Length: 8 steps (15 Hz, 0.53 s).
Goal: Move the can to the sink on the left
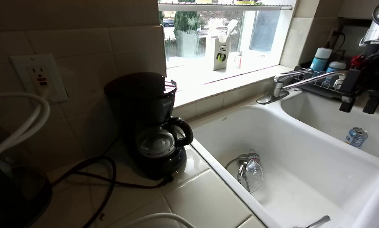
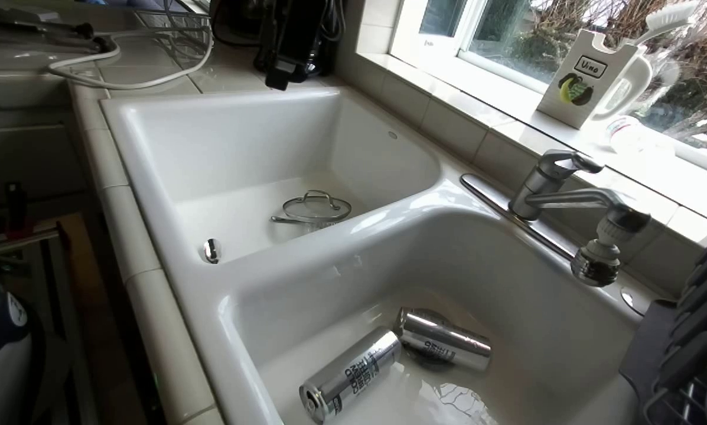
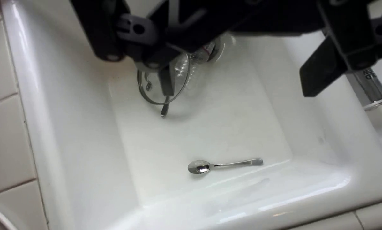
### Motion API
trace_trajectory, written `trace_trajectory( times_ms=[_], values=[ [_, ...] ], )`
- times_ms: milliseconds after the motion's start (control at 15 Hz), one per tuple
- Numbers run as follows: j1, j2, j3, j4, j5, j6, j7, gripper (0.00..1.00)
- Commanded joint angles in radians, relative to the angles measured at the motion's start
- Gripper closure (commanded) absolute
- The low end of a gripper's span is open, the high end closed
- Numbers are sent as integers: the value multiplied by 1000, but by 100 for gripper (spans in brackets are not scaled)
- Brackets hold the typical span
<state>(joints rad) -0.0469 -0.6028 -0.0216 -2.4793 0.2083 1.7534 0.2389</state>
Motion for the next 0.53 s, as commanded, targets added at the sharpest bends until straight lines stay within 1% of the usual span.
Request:
trace_trajectory(
  times_ms=[0, 467],
  values=[
    [-67, 103, 24, 16, 2, 117, 130, 0],
    [-181, 246, 9, -25, -75, 414, 356, 0]
  ],
)
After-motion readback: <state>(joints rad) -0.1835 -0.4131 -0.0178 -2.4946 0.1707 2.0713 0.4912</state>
